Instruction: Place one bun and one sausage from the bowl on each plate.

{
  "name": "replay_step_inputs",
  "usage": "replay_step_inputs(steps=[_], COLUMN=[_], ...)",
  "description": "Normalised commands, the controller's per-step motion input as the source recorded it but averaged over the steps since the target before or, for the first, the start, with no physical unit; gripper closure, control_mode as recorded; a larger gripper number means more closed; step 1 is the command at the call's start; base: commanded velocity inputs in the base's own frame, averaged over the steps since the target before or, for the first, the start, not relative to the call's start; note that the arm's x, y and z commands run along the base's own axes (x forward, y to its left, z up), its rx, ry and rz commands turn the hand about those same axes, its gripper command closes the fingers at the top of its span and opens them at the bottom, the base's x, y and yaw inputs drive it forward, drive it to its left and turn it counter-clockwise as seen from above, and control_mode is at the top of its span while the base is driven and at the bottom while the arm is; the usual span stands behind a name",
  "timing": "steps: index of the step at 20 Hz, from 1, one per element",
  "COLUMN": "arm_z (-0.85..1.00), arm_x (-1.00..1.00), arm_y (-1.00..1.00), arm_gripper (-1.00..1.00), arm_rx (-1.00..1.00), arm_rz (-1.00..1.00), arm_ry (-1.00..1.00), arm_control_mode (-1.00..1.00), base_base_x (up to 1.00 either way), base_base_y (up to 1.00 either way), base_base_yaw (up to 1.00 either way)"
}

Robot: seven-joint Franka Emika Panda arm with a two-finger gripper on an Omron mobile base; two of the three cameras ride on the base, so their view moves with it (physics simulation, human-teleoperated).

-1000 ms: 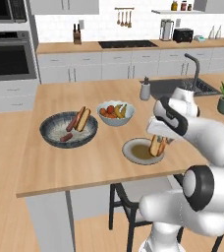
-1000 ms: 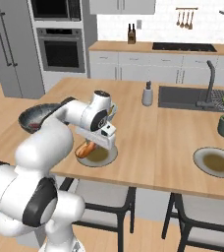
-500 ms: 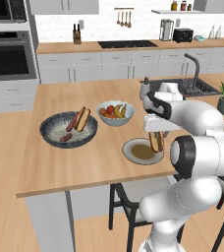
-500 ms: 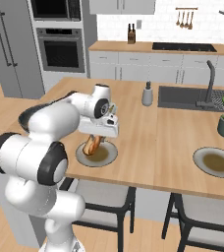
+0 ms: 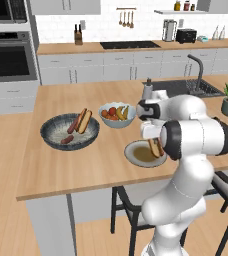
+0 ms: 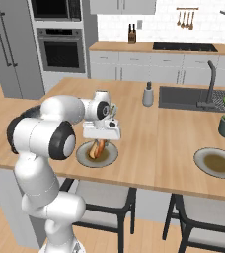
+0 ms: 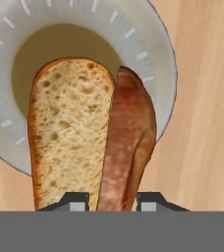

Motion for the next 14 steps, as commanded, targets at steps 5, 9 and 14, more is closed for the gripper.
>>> replay_step_inputs(steps=[5,9,14], arm_z=[-0.33,-0.02,0.00], arm_x=[0.03,0.09,0.14], arm_y=[0.00,0.00,0.00], arm_gripper=[1.00,-1.00,-1.00], arm_rx=[0.00,0.00,0.00], arm_rz=[0.00,0.00,0.00], arm_ry=[0.01,0.00,0.00], arm_control_mode=[-1.00,-1.00,-1.00], base_base_x=[0.00,0.00,0.00], base_base_y=[0.00,0.00,0.00], base_base_yaw=[0.00,0.00,0.00])
